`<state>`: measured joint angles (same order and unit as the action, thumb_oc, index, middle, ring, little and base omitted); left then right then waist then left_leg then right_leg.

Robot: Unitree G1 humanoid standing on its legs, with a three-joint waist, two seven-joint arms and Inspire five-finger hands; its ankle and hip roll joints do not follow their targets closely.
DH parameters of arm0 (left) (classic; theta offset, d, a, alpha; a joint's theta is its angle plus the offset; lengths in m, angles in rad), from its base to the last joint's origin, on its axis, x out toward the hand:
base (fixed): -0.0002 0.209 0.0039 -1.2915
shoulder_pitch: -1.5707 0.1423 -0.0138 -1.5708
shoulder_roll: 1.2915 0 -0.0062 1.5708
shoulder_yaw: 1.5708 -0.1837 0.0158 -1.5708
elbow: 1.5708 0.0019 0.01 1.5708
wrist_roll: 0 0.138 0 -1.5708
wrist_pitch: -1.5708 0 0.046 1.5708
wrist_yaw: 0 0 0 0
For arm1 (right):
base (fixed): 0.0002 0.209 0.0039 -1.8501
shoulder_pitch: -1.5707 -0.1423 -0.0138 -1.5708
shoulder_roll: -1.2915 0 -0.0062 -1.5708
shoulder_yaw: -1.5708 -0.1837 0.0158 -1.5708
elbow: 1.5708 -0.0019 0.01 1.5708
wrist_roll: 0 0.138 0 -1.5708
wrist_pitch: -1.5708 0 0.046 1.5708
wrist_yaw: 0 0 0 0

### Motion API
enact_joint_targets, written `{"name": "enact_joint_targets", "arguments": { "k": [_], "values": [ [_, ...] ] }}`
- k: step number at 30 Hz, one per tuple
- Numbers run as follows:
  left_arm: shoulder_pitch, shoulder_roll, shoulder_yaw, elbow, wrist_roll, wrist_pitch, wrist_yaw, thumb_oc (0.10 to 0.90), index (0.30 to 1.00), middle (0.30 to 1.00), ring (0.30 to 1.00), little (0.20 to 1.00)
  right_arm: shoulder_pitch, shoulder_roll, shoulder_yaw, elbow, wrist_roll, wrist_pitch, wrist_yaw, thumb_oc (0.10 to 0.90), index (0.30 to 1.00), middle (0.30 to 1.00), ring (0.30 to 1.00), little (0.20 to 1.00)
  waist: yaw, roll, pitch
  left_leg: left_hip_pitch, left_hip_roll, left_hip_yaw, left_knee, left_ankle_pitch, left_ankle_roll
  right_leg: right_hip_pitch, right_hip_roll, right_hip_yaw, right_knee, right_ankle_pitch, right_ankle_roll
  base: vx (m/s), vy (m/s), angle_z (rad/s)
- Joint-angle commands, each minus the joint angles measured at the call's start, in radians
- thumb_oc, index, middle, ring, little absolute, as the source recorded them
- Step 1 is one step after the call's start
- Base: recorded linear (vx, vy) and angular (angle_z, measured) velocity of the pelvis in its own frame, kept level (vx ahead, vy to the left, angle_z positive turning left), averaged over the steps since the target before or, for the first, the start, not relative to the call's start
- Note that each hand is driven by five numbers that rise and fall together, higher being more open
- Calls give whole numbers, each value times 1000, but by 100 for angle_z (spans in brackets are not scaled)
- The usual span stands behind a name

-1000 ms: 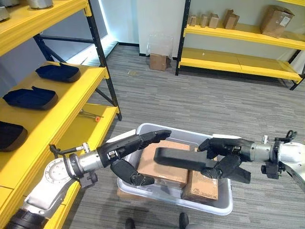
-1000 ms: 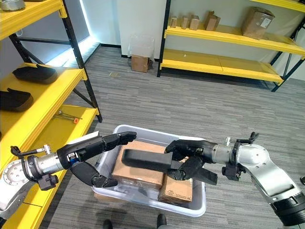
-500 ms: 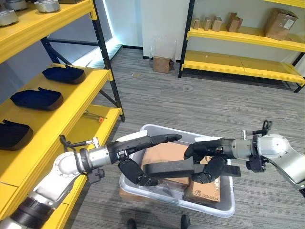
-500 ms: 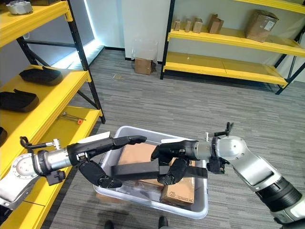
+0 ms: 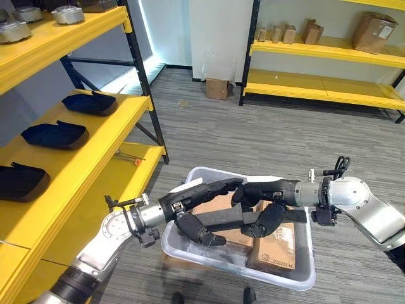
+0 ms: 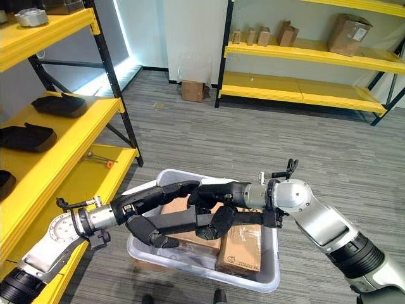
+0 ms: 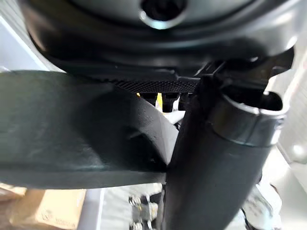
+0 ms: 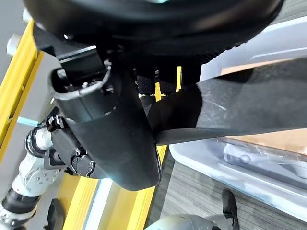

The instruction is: Move parts from the plastic box to the shelf.

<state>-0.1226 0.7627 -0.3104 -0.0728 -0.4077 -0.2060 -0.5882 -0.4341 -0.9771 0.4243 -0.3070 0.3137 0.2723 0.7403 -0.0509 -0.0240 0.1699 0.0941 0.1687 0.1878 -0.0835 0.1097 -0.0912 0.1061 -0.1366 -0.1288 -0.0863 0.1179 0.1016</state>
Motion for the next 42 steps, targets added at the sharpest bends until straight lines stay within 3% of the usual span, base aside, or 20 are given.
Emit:
{"name": "enact_joint_targets", "arguments": {
  "k": [1,12,20,28,42],
  "values": [
    [-25,8,89,-5,34,-105,109,900,1000,1000,1000,1000,-137,38,-102,-68,35,-66,-81,400,300,300,300,300,8,-23,-41,57,53,40,-4,-89,-20,31,-49,-45,10,-67,52,0,0,0],
    [61,59,337,6,111,-210,156,900,1000,1000,1000,1000,10,20,-262,-10,-3,-62,-73,400,300,300,300,300,20,-30,-38,54,49,30,-4,-89,-22,33,-52,-57,8,-68,53,-2,-1,1],
    [93,77,399,13,104,-233,91,900,1000,1000,1000,1000,54,18,-322,38,13,-110,-62,400,300,300,300,300,22,-36,-39,52,48,30,-4,-90,-23,29,-50,-56,7,-65,55,-4,-2,2],
    [30,50,312,31,70,-260,33,900,1000,1000,1000,1000,-52,54,-253,3,74,-106,-56,400,300,300,300,300,20,-35,-39,56,49,34,-4,-94,-22,29,-47,-52,6,-66,53,0,0,0],
    [-127,-71,53,128,110,-184,55,900,1000,1000,1000,1000,-243,200,-57,-74,51,-34,-51,400,300,300,300,300,-2,-16,-42,67,50,50,-4,-99,-23,27,-46,-30,10,-70,47,8,13,-2]
  ]
}}
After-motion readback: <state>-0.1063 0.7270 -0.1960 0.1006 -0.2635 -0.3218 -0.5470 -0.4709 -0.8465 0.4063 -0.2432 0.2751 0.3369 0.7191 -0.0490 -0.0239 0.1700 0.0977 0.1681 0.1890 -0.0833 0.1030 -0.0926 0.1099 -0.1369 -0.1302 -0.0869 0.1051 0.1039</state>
